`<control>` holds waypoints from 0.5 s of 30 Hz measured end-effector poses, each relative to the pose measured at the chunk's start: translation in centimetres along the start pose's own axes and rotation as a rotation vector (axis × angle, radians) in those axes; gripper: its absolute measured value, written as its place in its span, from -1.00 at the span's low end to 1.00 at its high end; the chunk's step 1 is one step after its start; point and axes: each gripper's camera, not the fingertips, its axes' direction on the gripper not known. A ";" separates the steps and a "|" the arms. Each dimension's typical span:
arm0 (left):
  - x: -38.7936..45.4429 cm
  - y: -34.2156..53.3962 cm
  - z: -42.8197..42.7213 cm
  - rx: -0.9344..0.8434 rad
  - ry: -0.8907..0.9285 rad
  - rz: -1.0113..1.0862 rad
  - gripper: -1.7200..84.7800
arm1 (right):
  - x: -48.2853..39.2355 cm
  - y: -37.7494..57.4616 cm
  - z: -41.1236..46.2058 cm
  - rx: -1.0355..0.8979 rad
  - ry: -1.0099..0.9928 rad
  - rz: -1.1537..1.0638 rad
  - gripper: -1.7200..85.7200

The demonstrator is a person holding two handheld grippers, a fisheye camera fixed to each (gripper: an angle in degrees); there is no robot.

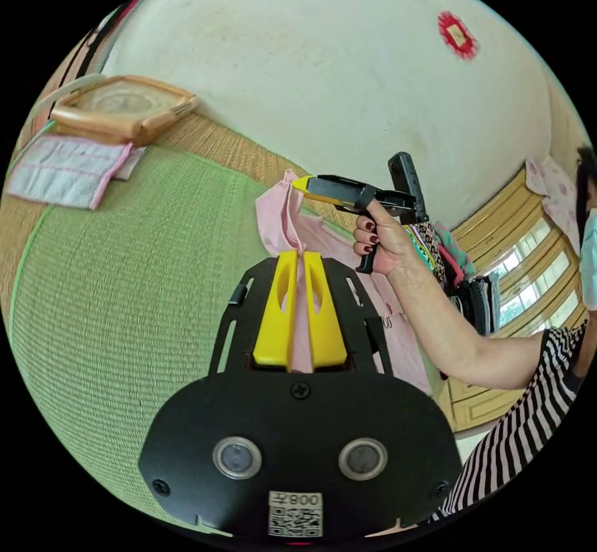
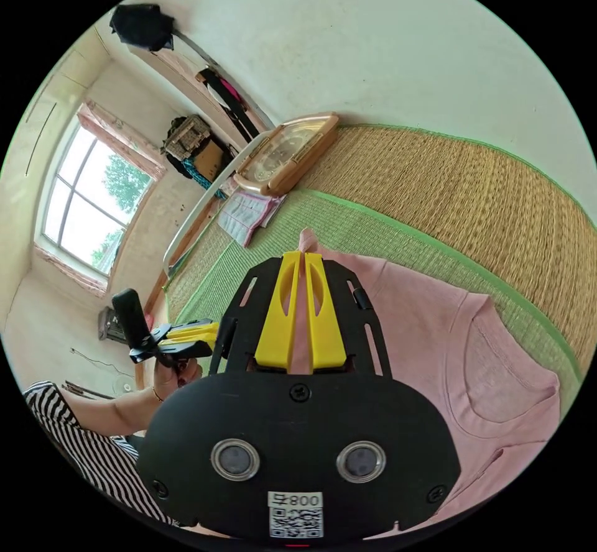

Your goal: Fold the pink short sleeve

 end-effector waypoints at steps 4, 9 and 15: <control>6.0 -0.2 1.9 -0.080 -0.087 0.208 -0.92 | 4.9 2.4 -5.6 0.091 -0.094 0.077 -0.94; 9.8 1.1 5.3 -0.198 -0.164 0.311 -0.92 | 9.9 5.2 -6.6 0.044 -0.155 0.174 -0.94; 12.8 2.6 8.1 -0.294 -0.210 0.366 -0.91 | 13.9 7.9 -7.3 0.020 -0.198 0.259 -0.93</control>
